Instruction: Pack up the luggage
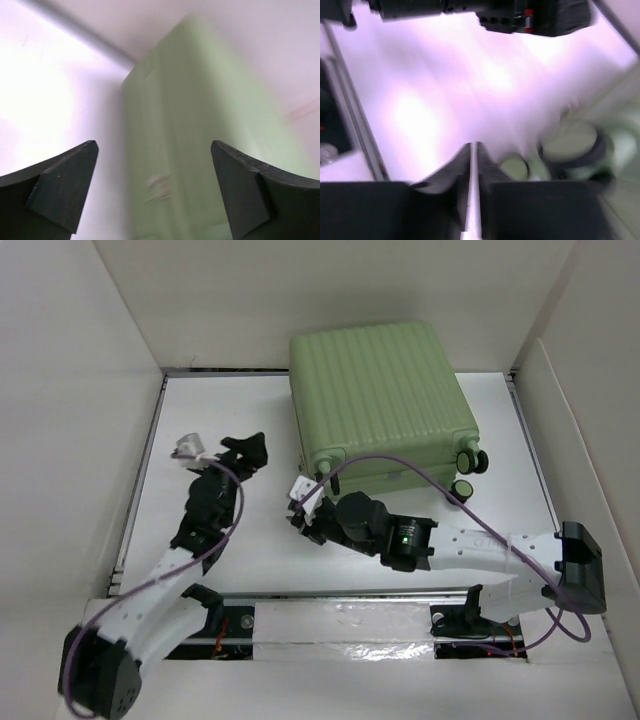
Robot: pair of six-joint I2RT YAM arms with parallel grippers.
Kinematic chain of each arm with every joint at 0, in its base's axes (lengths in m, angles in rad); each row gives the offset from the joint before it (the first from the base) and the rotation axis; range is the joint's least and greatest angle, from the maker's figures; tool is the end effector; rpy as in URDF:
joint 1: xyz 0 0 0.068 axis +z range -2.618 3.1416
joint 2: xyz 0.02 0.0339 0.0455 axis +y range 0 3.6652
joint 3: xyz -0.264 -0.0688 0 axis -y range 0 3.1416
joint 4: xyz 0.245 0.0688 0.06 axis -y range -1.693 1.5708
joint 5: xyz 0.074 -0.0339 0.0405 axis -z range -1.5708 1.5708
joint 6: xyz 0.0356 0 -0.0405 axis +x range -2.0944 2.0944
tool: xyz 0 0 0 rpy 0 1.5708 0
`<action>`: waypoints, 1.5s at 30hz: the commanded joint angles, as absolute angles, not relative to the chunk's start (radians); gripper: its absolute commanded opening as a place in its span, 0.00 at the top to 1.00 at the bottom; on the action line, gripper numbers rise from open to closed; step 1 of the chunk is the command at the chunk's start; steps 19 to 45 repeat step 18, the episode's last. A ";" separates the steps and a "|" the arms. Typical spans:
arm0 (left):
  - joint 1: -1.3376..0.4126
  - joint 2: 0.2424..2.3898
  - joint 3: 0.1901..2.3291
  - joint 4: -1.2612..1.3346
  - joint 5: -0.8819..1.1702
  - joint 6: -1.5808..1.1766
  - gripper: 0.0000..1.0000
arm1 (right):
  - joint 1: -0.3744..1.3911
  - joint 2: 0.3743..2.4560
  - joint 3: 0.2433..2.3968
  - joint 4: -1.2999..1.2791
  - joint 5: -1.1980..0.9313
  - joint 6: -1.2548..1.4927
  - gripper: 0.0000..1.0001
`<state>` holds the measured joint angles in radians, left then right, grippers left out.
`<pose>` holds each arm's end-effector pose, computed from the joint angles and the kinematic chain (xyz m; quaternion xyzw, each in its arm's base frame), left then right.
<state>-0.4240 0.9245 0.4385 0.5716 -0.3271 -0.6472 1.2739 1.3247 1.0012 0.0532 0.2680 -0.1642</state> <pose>0.1988 -0.0772 0.2721 -0.1935 0.6497 -0.2763 0.6813 0.1001 0.2951 0.3196 -0.4587 0.6468 0.2257 0.5660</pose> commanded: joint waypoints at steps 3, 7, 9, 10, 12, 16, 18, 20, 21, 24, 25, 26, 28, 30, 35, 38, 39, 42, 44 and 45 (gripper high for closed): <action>-0.428 0.542 0.503 0.474 -0.396 -0.735 0.01 | 1.312 1.355 1.162 0.212 0.181 -0.209 0.41; -0.428 0.425 0.578 0.342 -0.344 -0.726 0.01 | 1.324 1.216 1.123 0.202 0.322 -0.221 0.26; -0.428 0.411 0.636 0.253 -0.257 -0.715 0.01 | 1.299 1.110 1.082 0.154 0.443 -0.229 0.00; -0.428 0.411 0.652 0.223 -0.256 -0.704 0.01 | 1.280 1.109 1.072 0.153 0.475 -0.226 0.00; -0.428 0.410 0.676 0.137 -0.212 -0.675 0.01 | 1.198 0.988 1.042 0.092 0.526 -0.199 0.00; -0.428 0.390 0.695 0.040 -0.141 -0.620 0.01 | 1.007 0.806 0.927 0.077 0.438 -0.147 0.00; -0.428 0.387 0.693 0.002 -0.124 -0.608 0.01 | 0.909 0.778 0.876 0.078 0.297 -0.095 0.00; -0.428 0.387 0.693 0.002 -0.124 -0.608 0.01 | 0.909 0.778 0.876 0.078 0.297 -0.095 0.00; -0.428 0.387 0.693 0.002 -0.124 -0.608 0.01 | 0.909 0.778 0.876 0.078 0.297 -0.095 0.00; -0.428 0.387 0.693 0.002 -0.124 -0.608 0.01 | 0.909 0.778 0.876 0.078 0.297 -0.095 0.00; -0.428 0.387 0.693 0.002 -0.124 -0.608 0.01 | 0.909 0.778 0.876 0.078 0.297 -0.095 0.00; -0.428 0.387 0.693 0.002 -0.124 -0.608 0.01 | 0.909 0.778 0.876 0.078 0.297 -0.095 0.00; -0.428 0.387 0.693 0.002 -0.124 -0.608 0.01 | 0.909 0.778 0.876 0.078 0.297 -0.095 0.00; -0.428 0.387 0.693 0.002 -0.124 -0.608 0.01 | 0.909 0.778 0.876 0.078 0.297 -0.095 0.00; -0.428 0.387 0.693 0.002 -0.124 -0.608 0.01 | 0.909 0.778 0.876 0.078 0.297 -0.095 0.00; -0.428 0.387 0.693 0.002 -0.124 -0.608 0.01 | 0.909 0.778 0.876 0.078 0.297 -0.095 0.00; -0.428 0.387 0.693 0.002 -0.124 -0.608 0.01 | 0.909 0.778 0.876 0.078 0.297 -0.095 0.00; -0.428 0.387 0.693 0.002 -0.124 -0.608 0.01 | 0.909 0.778 0.876 0.078 0.297 -0.095 0.00; -0.428 0.387 0.693 0.002 -0.124 -0.608 0.01 | 0.909 0.778 0.876 0.078 0.297 -0.095 0.00; -0.428 0.387 0.693 0.002 -0.124 -0.608 0.01 | 0.909 0.778 0.876 0.078 0.297 -0.095 0.00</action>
